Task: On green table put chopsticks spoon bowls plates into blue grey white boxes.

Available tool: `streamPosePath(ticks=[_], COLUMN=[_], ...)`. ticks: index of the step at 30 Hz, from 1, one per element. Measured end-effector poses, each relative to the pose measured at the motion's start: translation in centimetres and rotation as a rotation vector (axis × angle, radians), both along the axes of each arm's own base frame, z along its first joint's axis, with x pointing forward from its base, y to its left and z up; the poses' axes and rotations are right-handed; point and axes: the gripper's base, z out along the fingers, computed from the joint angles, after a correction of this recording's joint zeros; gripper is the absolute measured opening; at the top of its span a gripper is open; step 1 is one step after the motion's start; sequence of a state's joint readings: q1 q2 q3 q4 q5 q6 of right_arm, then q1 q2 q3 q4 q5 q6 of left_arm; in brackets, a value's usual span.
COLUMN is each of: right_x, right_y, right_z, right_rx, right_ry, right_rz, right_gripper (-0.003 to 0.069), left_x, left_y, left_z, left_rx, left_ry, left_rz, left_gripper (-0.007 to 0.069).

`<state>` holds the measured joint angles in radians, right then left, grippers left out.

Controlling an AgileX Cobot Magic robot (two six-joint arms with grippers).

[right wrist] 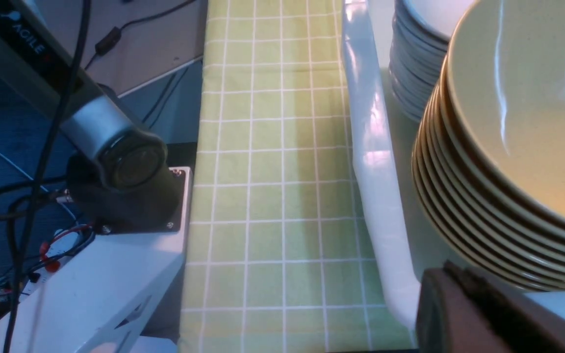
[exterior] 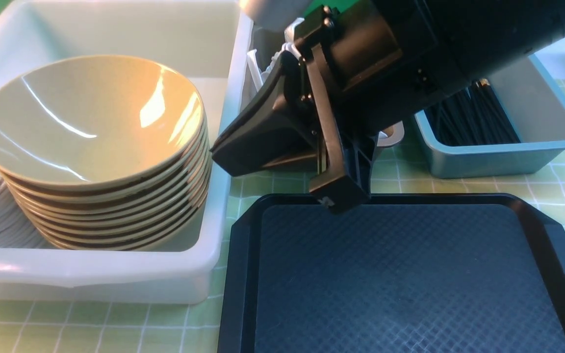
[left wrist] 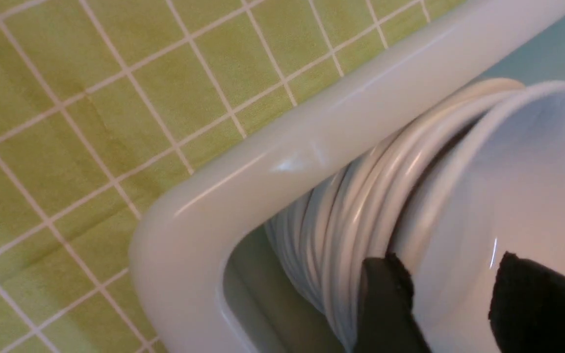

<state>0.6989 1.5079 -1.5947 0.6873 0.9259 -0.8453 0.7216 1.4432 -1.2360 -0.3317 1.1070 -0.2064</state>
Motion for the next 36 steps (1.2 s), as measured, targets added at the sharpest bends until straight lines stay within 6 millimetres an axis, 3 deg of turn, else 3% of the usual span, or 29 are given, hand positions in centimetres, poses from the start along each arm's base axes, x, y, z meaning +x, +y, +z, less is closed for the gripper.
streamPosePath(ticks=[1,6,8,11,12,13,15,16,17,19,21,22,23,24,25,26,29,33,34,36], right_x=[0.0,0.2,0.2,1.2,1.3,2.1,2.5,2.7,2.7,2.3,1.2,0.3,-0.1,-1.4,-1.6,-3.2,-6.8,-11.5,-12.0,-14.4], right_y=[0.0,-0.6,-1.1,-3.7,-4.0,-5.8,-7.4,-9.0,-9.2,-11.9,-14.0,-15.2,-15.5,-16.6,-16.8,-17.7,-19.0,-20.6,-20.8,-21.7], right_z=[0.0,-0.1,0.0,0.5,0.5,0.8,0.8,0.8,0.8,0.5,-0.1,-0.5,-0.8,-1.6,-1.7,-2.9,-5.4,-9.2,-9.5,-11.9], right_rx=[0.000,-0.059,-0.086,-0.164,-0.174,-0.185,-0.186,-0.174,-0.173,-0.128,-0.084,-0.050,-0.048,-0.013,-0.010,0.006,0.065,0.166,0.177,0.275], right_ry=[0.000,-0.018,-0.023,-0.025,-0.030,-0.010,0.010,0.027,0.031,0.044,0.024,-0.002,-0.003,-0.040,-0.047,-0.085,-0.179,-0.268,-0.280,-0.374], right_rz=[0.000,-0.054,-0.095,-0.299,-0.315,-0.433,-0.522,-0.599,-0.610,-0.737,-0.823,-0.869,-0.879,-0.919,-0.922,-0.940,-0.967,-0.998,-1.001,-1.023], right_gripper=[0.0022,0.0024,0.0026,0.0026,0.0026,0.0026,0.0026,0.0027,0.0027,0.0031,0.0036,0.0037,0.0038,0.0038,0.0038,0.0040,0.0043,0.0046,0.0046,0.0047], left_x=[0.0,-0.3,-0.5,0.0,0.2,0.5,0.5,0.4,0.3,-1.0,-2.6,-3.9,-4.4,-6.1,-6.3,-8.1,-11.4,-15.2,-15.5,-18.0], left_y=[-0.1,-1.0,-1.4,-4.4,-4.9,-7.4,-10.3,-12.8,-12.9,-17.0,-19.4,-20.3,-20.4,-21.1,-21.0,-21.2,-21.1,-20.6,-20.6,-20.6], left_z=[0.0,0.5,1.2,4.2,4.4,5.8,7.0,7.8,7.9,9.0,9.5,9.4,9.6,9.4,9.4,9.0,7.6,4.6,4.2,2.0], left_rx=[0.001,0.118,0.163,0.267,0.272,0.311,0.334,0.350,0.352,0.374,0.385,0.388,0.392,0.398,0.400,0.409,0.422,0.393,0.385,0.304], left_ry=[0.002,0.103,0.121,0.068,0.060,-0.005,-0.083,-0.142,-0.150,-0.258,-0.318,-0.349,-0.362,-0.405,-0.410,-0.455,-0.536,-0.642,-0.652,-0.736], left_rz=[-0.003,-0.075,-0.098,-0.244,-0.268,-0.397,-0.542,-0.665,-0.668,-0.857,-0.966,-1.010,-1.014,-1.052,-1.051,-1.064,-1.071,-1.034,-1.029,-0.999], left_gripper=[0.0311,0.0545,0.0586,0.0650,0.0650,0.0647,0.0641,0.0619,0.0614,0.0526,0.0436,0.0353,0.0341,0.0250,0.0237,0.0144,0.0027,-0.0002,-0.0002,-0.0002])
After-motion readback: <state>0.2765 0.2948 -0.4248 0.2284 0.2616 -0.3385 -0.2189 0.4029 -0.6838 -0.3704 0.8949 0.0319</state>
